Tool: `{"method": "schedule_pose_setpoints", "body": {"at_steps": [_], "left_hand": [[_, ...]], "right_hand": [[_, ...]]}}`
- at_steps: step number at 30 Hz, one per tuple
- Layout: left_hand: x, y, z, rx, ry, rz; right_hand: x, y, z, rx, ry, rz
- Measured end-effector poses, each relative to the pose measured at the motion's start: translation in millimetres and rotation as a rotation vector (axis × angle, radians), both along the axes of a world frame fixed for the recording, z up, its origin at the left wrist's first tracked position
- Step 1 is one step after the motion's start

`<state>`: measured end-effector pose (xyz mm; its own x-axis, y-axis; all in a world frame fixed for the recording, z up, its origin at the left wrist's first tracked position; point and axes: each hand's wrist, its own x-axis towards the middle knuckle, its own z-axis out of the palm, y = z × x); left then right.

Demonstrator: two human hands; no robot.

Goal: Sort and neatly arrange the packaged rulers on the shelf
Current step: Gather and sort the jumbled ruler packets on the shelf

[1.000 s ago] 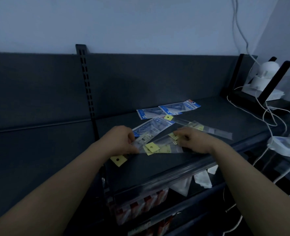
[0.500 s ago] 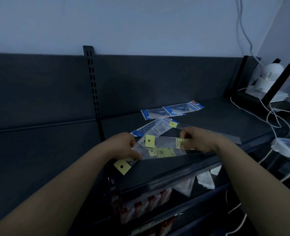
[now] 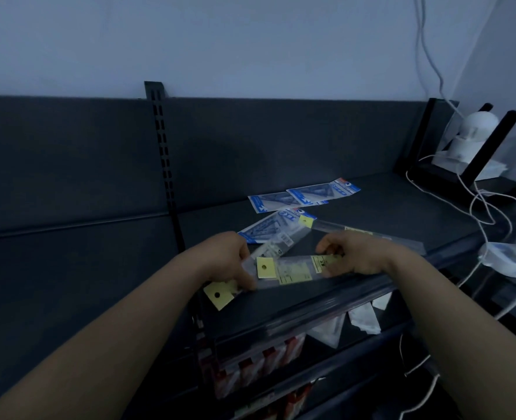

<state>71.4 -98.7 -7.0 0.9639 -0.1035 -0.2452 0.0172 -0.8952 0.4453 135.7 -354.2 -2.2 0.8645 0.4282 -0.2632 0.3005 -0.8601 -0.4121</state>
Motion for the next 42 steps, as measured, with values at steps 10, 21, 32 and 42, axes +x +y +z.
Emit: {"method": "schedule_pose_setpoints", "body": {"at_steps": [10,21,32,42], "left_hand": [[9,13,3,-0.153,-0.153,0.030],[42,-12,21,-0.438,-0.250,0.299],[70,-41,-7,-0.052,-0.159,0.250],[75,-39,-16,-0.243,-0.180,0.381]], "right_hand": [[1,2,8,0.167,-0.159,-0.057],[47,-28,23,0.040,-0.366,-0.418],[53,-40,5,-0.061,-0.133,-0.384],[46,-20,13,0.006,-0.053,-0.305]]}}
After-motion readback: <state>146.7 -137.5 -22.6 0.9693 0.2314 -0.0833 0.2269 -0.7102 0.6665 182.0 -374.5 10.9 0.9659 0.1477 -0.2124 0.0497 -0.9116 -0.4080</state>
